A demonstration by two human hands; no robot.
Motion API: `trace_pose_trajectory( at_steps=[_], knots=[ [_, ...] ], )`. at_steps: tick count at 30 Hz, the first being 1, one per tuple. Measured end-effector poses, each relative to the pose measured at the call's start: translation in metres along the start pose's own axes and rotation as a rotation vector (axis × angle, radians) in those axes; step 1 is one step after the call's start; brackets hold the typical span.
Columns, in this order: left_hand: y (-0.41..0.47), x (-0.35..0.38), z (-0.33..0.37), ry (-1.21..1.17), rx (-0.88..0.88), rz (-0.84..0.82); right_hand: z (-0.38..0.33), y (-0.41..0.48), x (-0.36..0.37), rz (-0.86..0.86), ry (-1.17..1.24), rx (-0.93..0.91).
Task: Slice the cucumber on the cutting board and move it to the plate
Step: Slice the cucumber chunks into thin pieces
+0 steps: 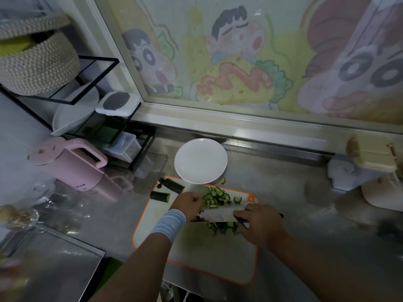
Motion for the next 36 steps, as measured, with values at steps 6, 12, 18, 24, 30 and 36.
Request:
trace_pose_trajectory(
  at_steps=[6, 12, 18, 24, 30, 36],
  knots=[
    [-0.004, 0.021, 0.011, -0.094, -0.003, -0.068, -0.007, 0.001, -0.003, -0.041, -0.017, -0.003],
    [-0.004, 0.021, 0.026, -0.019, 0.05, -0.05, -0.001, 0.001, -0.011, -0.06, -0.066, 0.017],
    [-0.003, 0.018, 0.027, -0.054, 0.019, -0.04, 0.005, -0.001, -0.026, -0.029, -0.058, 0.016],
    [-0.017, -0.062, -0.018, -0.267, -0.093, 0.403, -0.003, 0.004, -0.023, -0.032, 0.007, 0.037],
    [-0.049, -0.098, -0.086, -0.159, -0.295, 0.502, -0.047, 0.028, 0.007, -0.15, 0.245, 0.181],
    [-0.028, -0.087, -0.126, 0.078, -0.128, 0.33, -0.109, 0.051, 0.054, -0.207, 0.406, 0.215]
  ],
)
Point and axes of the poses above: each hand's wrist, its own y-axis towards the middle knuckle, its own x-axis out of the palm, z = x × y, the point moved 10 cm from there along y, towards the middle knuckle, and after that the axes turned 5 degrees about x, right-handed, at the moved point
